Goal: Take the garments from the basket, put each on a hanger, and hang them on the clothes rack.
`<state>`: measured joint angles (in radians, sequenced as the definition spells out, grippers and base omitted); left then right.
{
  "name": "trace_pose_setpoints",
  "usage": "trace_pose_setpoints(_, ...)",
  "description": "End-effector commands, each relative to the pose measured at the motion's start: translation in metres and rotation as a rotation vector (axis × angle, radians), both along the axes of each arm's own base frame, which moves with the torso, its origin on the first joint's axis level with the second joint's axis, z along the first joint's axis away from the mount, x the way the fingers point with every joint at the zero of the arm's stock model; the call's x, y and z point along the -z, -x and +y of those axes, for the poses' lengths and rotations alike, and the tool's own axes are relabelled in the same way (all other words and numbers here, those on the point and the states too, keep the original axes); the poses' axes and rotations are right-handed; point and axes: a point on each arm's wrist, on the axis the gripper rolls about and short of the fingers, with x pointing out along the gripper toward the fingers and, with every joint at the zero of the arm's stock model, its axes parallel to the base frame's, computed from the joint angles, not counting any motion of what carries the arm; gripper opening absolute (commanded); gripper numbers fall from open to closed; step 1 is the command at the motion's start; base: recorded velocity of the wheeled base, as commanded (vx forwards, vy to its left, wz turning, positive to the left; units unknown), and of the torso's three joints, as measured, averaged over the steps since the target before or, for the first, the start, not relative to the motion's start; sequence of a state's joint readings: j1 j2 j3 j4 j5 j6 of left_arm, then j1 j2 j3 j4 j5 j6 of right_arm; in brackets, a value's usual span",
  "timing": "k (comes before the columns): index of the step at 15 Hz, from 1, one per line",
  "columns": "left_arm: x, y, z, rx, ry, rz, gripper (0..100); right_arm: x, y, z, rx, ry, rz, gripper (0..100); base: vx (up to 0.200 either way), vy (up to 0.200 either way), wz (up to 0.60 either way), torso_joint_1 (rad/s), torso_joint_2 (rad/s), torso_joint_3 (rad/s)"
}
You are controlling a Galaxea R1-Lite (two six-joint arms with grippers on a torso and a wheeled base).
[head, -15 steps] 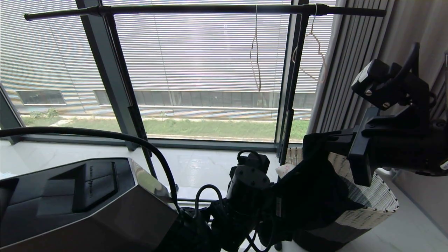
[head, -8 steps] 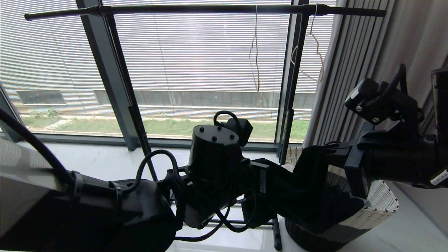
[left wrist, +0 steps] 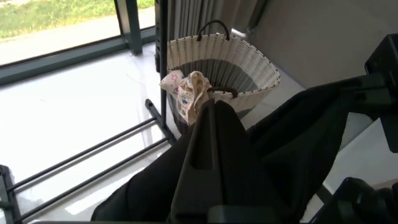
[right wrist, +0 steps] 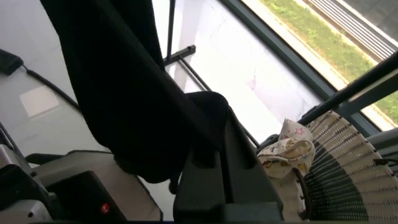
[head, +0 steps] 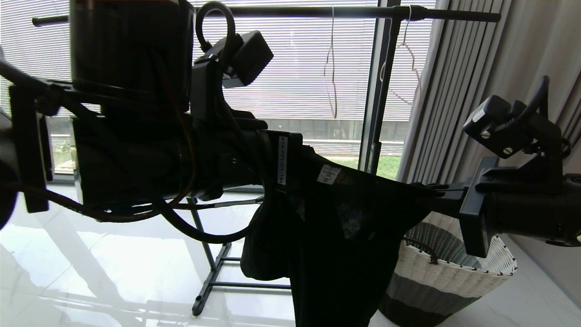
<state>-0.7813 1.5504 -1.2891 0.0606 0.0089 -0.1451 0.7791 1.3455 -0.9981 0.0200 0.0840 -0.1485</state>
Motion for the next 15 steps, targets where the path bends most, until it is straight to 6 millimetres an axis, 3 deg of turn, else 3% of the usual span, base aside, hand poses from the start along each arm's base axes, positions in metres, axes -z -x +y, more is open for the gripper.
trace_pose_setpoints(1, -0.011, 0.009, 0.015, -0.014, 0.014, -0.037, 0, 0.003, -0.004, 0.006, -0.007, -0.005, -0.005, 0, 0.000, 0.000, 0.00, 0.000, 0.00, 0.000)
trace_pose_setpoints(5, -0.008, 0.007, 0.013, 0.000, -0.029, -0.063, 0, 0.004, -0.007, 0.009, -0.002, -0.020, -0.020, 0, 0.000, 0.000, 0.00, 0.000, 0.00, 0.000)
trace_pose_setpoints(10, 0.000, 0.003, 0.009, 0.064, -0.186, -0.169, 0, -0.006, 0.004, -0.020, 0.065, -0.054, -0.061, 0, 0.000, 0.000, 0.00, 0.000, 0.00, 0.000)
trace_pose_setpoints(12, 0.017, 0.009, 0.005, 0.127, -0.263, -0.176, 0, -0.014, 0.009, -0.031, 0.088, -0.072, -0.081, 0, 0.000, 0.000, 0.00, 0.000, 0.00, 0.000)
trace_pose_setpoints(15, 0.010, 0.011, -0.001, 0.220, -0.190, -0.231, 0, -0.034, 0.011, -0.034, 0.098, -0.118, -0.132, 0, 0.000, 0.000, 0.00, 0.000, 0.00, 0.000)
